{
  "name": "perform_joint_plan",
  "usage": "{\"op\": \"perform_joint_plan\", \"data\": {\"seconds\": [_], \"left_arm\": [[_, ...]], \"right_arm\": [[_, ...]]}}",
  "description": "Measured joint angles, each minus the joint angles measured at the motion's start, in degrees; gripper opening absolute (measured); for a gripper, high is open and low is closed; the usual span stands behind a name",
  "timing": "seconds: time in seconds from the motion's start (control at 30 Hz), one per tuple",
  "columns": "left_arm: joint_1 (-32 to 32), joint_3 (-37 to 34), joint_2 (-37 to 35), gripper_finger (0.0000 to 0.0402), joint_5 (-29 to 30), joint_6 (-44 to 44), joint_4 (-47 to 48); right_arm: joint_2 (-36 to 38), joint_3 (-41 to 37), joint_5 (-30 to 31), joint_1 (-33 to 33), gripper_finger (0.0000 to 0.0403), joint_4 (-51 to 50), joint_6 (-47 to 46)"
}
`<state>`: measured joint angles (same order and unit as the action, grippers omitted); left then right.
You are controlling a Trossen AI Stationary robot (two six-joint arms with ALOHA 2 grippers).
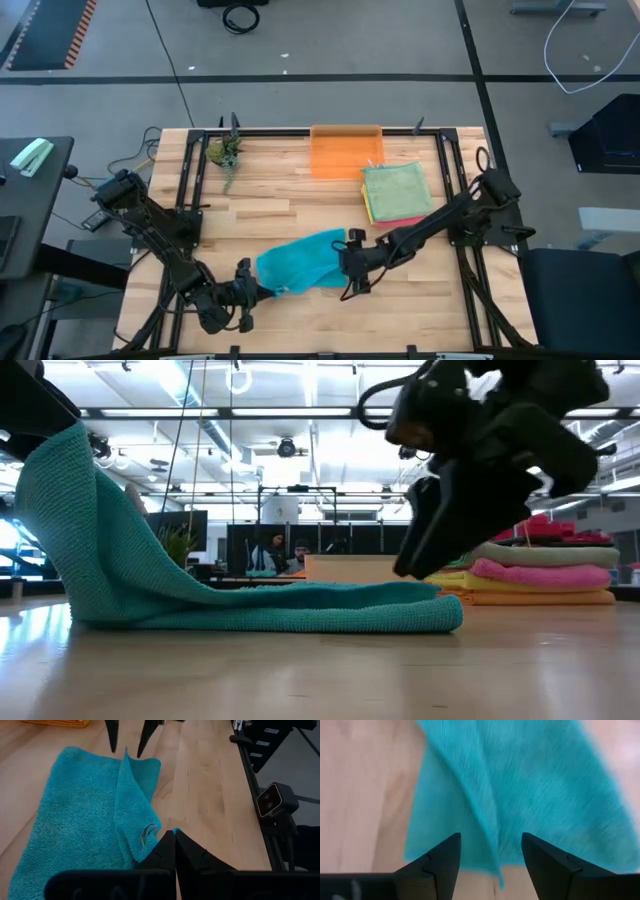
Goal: Fold microfiber towels
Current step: Fold the blue microfiber cloth
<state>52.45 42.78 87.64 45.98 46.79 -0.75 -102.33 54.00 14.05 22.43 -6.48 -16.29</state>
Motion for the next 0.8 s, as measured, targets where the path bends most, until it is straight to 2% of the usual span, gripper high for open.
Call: {"op": "perform_joint_plan", "data": {"seconds": [0.13, 0.23, 0.3, 0.4, 0.5, 0.67, 0.73, 0.8], "left_arm": [[0.0, 0.0, 0.0, 0.0011, 0.0, -0.18, 0.11], [0.0, 0.0, -0.02, 0.001, -0.55, -0.67, 0.08], [0.0, 0.0, -0.02, 0.0008, -1.3, -0.86, 0.1], [0.22, 0.0, -0.02, 0.0014, -2.79, -0.75, 0.32], [0.28, 0.0, -0.19, 0.0051, -4.93, -0.78, 0.5], [0.28, 0.0, -3.4, 0.0143, -13.82, 1.79, 3.93], [0.28, 0.0, -5.49, 0.0178, -18.24, 5.02, 6.61], [0.33, 0.0, -7.27, 0.0207, -19.92, 9.46, 8.49]], "right_arm": [[-1.64, -0.24, -1.06, -0.23, 0.0207, -0.39, 0.04], [-1.62, -0.11, -1.01, -0.28, 0.0181, 0.82, 0.69], [-1.72, -0.13, -0.99, -0.26, 0.0151, 0.41, 1.56], [-1.72, -0.13, -0.92, -0.26, 0.0084, 0.64, 2.5], [-1.72, -0.13, -1.36, -0.26, 0.0017, 0.5, 3.7], [-1.72, -0.13, -1.46, -0.22, 0.0009, 0.47, 3.39], [-1.72, -0.13, -1.47, -0.16, 0.0007, 0.46, 3.45], [-1.72, -0.13, -1.49, -0.12, 0.0006, 0.46, 3.46]]}}
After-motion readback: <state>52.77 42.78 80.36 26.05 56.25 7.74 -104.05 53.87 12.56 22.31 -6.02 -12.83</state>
